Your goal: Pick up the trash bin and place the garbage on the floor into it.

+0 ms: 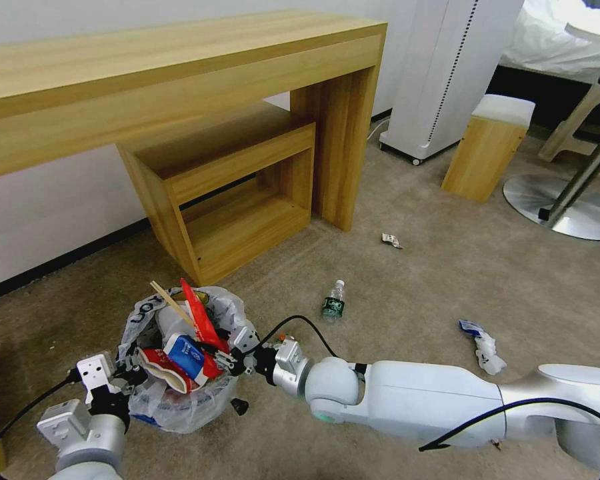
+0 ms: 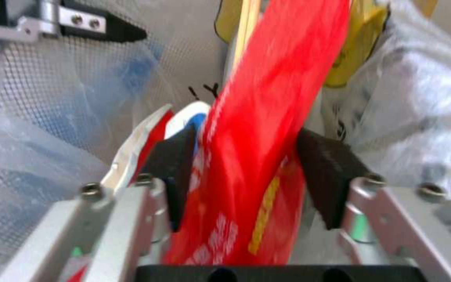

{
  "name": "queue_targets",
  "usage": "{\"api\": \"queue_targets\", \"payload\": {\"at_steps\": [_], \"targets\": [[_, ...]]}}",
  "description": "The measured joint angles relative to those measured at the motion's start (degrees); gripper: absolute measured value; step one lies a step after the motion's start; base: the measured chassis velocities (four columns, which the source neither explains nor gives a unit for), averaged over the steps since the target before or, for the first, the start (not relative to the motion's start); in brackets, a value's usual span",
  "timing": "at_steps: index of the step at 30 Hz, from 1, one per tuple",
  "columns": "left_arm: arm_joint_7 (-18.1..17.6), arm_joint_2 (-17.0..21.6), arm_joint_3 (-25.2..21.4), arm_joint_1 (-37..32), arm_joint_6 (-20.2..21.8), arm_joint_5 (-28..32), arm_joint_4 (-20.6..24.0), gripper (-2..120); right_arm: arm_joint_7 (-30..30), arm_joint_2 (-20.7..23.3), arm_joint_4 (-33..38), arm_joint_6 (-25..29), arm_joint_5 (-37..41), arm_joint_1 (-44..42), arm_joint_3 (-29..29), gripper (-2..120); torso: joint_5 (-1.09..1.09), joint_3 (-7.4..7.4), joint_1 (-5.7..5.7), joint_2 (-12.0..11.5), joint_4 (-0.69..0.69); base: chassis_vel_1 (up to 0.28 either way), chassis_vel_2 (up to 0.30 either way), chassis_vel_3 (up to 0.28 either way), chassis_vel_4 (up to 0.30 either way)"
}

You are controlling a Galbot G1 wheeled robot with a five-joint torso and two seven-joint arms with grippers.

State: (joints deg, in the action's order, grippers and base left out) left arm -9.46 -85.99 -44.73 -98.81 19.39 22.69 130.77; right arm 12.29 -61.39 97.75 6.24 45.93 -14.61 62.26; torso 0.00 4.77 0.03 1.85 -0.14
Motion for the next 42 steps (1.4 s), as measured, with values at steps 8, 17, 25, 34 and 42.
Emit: {"api": "queue_targets", "payload": {"at_steps": [8, 17, 25, 34, 42], "targets": [[0.07, -0.12, 0.02, 0.02, 0.00, -0.06, 0.02, 1, 0.35, -1.08, 0.24, -0.07, -0.13, 0.63, 0.39, 83, 0.00, 0.00, 0.00, 0.00, 0.01, 0.000, 0.000, 0.000, 0.000], [-0.11, 0.74, -0.60, 0.63, 0.00, 0.51, -1.69, 1, 1.84, -0.19, 3.11, 0.25, 2.58, 0.43, -4.78, 100, 0.01, 0.00, 0.00, 0.00, 0.01, 0.000, 0.000, 0.000, 0.000], [-0.46, 1.65, -1.14, 1.15, 0.10, 1.39, -2.82, 1, 3.68, 3.64, 7.54, -0.44, 7.44, -3.72, -17.96, 100, 0.01, -0.01, 0.00, 0.00, 0.00, 0.000, 0.000, 0.000, 0.000], [-0.55, 2.30, -1.35, 1.26, 0.11, 1.89, -3.28, 1, 9.30, 6.75, 8.49, -2.52, 12.79, -10.31, -26.81, 100, 0.01, -0.01, 0.00, 0.00, 0.00, 0.000, 0.000, 0.000, 0.000], [-0.59, 2.59, -1.17, 1.38, 0.11, 2.01, -3.52, 1, 11.95, 9.83, 8.49, -4.35, 12.86, -16.62, -35.60, 100, 0.01, -0.01, 0.00, 0.00, 0.01, 0.000, 0.000, 0.000, 0.000]]}}
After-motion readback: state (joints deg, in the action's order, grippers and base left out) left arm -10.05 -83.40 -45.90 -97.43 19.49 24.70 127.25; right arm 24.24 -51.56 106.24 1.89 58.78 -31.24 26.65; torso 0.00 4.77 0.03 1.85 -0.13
